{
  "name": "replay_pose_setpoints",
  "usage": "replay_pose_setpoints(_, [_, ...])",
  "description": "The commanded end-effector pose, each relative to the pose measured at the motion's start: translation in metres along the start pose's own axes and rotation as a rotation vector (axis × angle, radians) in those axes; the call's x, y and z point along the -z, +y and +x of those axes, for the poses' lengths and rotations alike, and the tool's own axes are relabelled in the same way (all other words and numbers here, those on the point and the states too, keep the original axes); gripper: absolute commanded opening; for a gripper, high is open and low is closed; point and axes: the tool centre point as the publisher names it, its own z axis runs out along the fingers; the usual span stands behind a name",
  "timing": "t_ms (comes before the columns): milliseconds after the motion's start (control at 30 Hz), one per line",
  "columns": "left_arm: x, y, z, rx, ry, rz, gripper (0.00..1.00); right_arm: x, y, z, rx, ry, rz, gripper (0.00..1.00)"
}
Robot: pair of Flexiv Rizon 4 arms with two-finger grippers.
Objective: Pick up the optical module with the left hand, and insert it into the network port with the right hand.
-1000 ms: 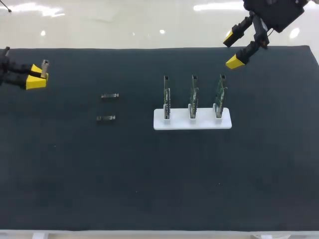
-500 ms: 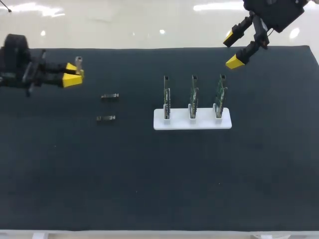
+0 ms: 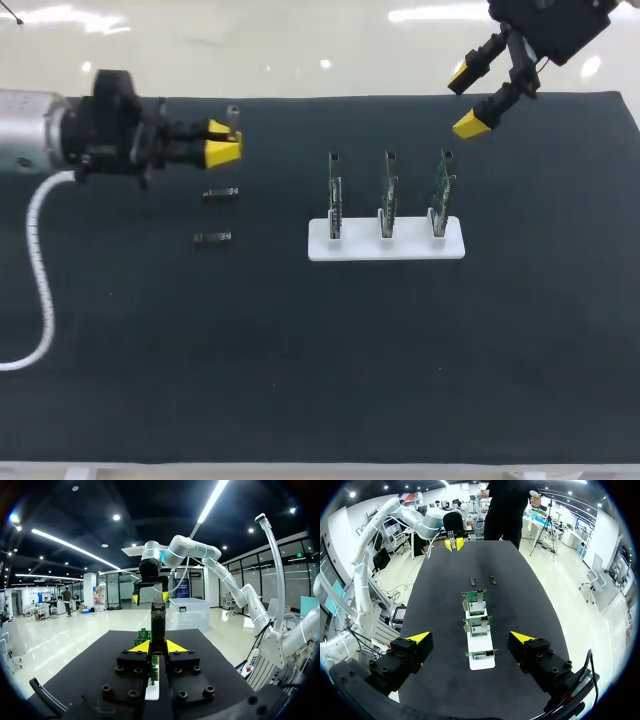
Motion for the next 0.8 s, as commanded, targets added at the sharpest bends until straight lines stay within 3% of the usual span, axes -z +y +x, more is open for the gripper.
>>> replay_pose_setpoints(33, [-0.039,0.010,0.004,0.001,0.002,0.000,0.00,0.000,-0.001,0.000,0.001,-0.002,-0.002,1.00])
replay_pose_setpoints(367, [-0.083,0.015,0.003,-0.007,0.004,0.015,0.00,0.000,-0.001,0.000,0.001,-0.002,-0.002,1.00])
replay_pose_setpoints(800, [-0.099,0.011,0.004,-0.024,-0.009,0.042,0.00,0.000,-0.001,0.000,0.001,-0.002,-0.002,1.00])
